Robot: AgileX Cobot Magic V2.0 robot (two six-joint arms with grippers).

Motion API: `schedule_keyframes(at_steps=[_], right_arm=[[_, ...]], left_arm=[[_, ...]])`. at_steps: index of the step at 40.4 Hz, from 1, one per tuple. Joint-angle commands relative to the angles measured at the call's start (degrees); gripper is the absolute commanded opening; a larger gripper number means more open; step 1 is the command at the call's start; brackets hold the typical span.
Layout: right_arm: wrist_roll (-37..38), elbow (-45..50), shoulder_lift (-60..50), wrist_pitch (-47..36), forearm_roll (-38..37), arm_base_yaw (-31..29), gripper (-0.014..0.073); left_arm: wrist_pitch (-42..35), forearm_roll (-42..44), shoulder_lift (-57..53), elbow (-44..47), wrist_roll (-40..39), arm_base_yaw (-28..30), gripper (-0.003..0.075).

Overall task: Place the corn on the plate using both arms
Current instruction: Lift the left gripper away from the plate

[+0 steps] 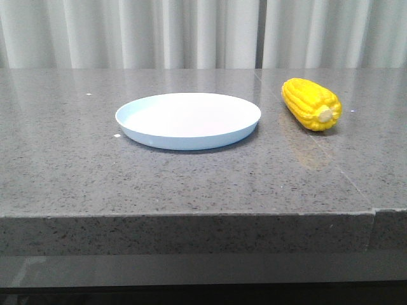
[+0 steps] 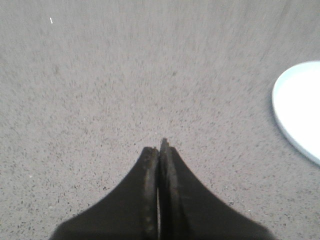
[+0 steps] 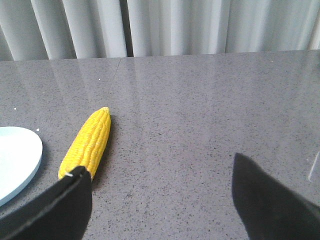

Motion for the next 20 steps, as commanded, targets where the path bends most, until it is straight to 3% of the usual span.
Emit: schedule_keyframes(at_steps=[1,12,20], right_arm=[[-0.26,-1.99,0.7,-4.47,-0.35,-0.27,0.0603],[-0.26,-1.99,0.7,-4.47,-0.35,-0.27,0.0603],[-0.26,-1.99,0.7,-4.47,-0.35,-0.27,0.0603]], left_arm=[[-8.17,0.66,-7.6,3.4,-0.25,0.14,-0.002],[-9.72,4.92,-27.38,12.62,-0.25,0.14,-0.002],[-9.44,4.92,-35.06,16.21,-0.25,0.14,-0.002]])
